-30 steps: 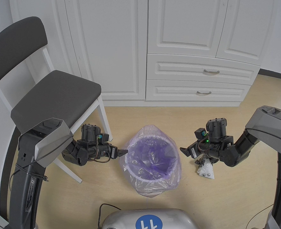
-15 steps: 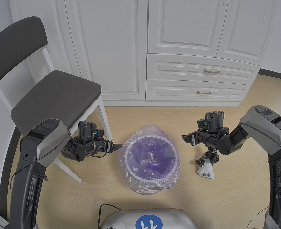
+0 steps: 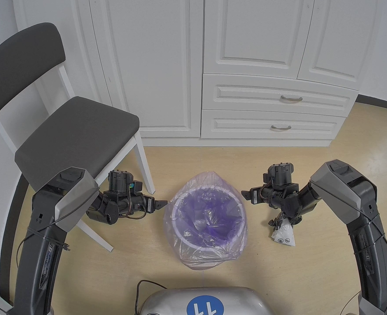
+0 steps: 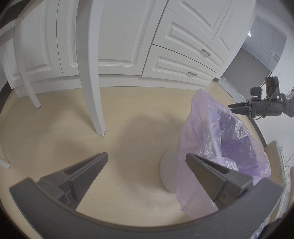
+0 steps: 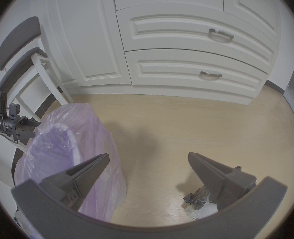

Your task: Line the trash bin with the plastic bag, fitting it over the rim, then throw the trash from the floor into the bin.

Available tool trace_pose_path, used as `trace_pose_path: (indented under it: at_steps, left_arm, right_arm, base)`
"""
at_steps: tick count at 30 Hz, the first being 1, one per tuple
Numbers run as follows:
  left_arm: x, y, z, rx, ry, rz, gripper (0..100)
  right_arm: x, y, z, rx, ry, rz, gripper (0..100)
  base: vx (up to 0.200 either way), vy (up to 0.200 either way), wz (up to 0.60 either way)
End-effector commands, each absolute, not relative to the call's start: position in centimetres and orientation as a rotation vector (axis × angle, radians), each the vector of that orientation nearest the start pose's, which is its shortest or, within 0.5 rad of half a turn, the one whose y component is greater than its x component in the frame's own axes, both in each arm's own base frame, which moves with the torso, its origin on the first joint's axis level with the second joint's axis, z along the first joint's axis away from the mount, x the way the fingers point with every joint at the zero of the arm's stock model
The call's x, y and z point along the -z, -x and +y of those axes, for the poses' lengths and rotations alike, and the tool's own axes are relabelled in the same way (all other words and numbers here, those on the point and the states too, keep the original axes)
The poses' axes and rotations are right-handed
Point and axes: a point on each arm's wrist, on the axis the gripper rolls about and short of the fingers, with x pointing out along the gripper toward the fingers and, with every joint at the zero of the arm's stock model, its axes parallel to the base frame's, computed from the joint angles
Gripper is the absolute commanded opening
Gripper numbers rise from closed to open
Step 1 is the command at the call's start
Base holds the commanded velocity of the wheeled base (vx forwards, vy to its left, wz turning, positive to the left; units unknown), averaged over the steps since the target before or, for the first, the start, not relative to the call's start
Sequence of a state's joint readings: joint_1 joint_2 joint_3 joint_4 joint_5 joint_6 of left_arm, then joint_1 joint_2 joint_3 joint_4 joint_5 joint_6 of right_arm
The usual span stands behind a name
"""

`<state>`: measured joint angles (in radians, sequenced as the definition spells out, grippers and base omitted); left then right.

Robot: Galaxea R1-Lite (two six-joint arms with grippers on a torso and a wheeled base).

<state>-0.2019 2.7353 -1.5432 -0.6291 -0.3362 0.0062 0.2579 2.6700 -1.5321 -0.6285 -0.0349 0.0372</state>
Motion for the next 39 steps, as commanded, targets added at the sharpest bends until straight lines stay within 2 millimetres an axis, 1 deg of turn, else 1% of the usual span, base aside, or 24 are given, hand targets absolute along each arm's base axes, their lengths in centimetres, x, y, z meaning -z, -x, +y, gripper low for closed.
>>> trace_pose_path:
  at_steps: [1,3,6,9,10,12,13,14,18,21,23,25,27,28,33,34,36,39]
  left_arm:
    - [7.8,-48.5,-10.8,0.523,0.034,0.587,100]
    - [8.1,-48.5,-10.8,0.522,0.034,0.601,100]
    - [7.4,-48.7,-10.9,0.498,0.024,0.583,100]
    - [6.5,-48.8,-10.8,0.479,0.009,0.563,100]
    - [6.5,-48.8,-10.8,0.479,0.009,0.563,100]
    - [5.8,-48.7,-10.7,0.477,0.005,0.558,100]
    - [5.9,-48.6,-10.6,0.476,0.005,0.56,100]
    - [5.7,-48.5,-10.4,0.472,0.003,0.563,100]
    - [5.8,-48.2,-9.2,0.451,0.003,0.584,100]
    - [5.8,-48.3,-8.2,0.407,-0.001,0.578,100]
    - [5.6,-48.4,-7.7,0.392,-0.001,0.563,100]
    - [5.1,-48.6,-7.5,0.388,0.0,0.535,100]
    - [5.1,-48.6,-7.5,0.388,0.0,0.535,100]
    - [4.6,-48.8,-7.5,0.392,0.004,0.498,100]
    - [4.4,-48.5,-8.9,0.428,0.006,0.411,100]
    - [4.5,-48.3,-9.4,0.441,0.006,0.384,100]
    - [4.7,-48.0,-10.0,0.469,0.007,0.374,100]
    - [4.7,-47.8,-10.3,0.51,0.014,0.365,100]
  right_arm:
    - [6.2,-48.2,12.8,-0.212,0.041,0.544,100]
    - [6.4,-48.2,12.9,-0.213,0.042,0.547,100]
    - [7.2,-48.5,13.0,-0.216,0.04,0.546,100]
    - [8.0,-49.2,14.3,-0.226,0.003,0.524,100]
    - [8.0,-49.2,14.3,-0.226,0.003,0.524,100]
    - [7.5,-49.6,15.6,-0.238,-0.043,0.495,100]
    - [7.6,-49.6,15.7,-0.24,-0.047,0.495,100]
    - [7.6,-49.9,16.4,-0.251,-0.062,0.476,100]
    - [7.8,-51.1,17.6,-0.268,-0.073,0.424,100]
    - [7.5,-52.0,18.5,-0.282,-0.074,0.41,100]
    - [9.1,-51.8,18.5,-0.287,-0.066,0.463,100]
    - [9.1,-51.7,18.6,-0.36,-0.085,0.471,100]
    - [9.1,-51.7,18.6,-0.36,-0.085,0.471,100]
    - [9.3,-51.5,19.2,-0.424,-0.099,0.456,100]
    - [9.6,-51.4,19.9,-0.442,-0.145,0.386,100]
    - [9.7,-51.4,20.3,-0.448,-0.164,0.36,100]
    - [9.5,-51.4,20.5,-0.452,-0.183,0.335,100]
    - [9.0,-51.5,20.6,-0.451,-0.224,0.3,100]
  base:
    - [0.0,0.0,0.0]
    - [0.0,0.0,0.0]
    - [0.0,0.0,0.0]
    - [0.0,0.0,0.0]
    - [0.0,0.0,0.0]
    - [0.0,0.0,0.0]
    - [0.0,0.0,0.0]
    - [0.0,0.0,0.0]
    - [0.0,0.0,0.0]
    - [0.0,0.0,0.0]
    - [0.0,0.0,0.0]
    - [0.0,0.0,0.0]
    - [0.0,0.0,0.0]
    - [0.0,0.0,0.0]
    - [0.0,0.0,0.0]
    - [0.0,0.0,0.0]
    - [0.0,0.0,0.0]
    - [0.0,0.0,0.0]
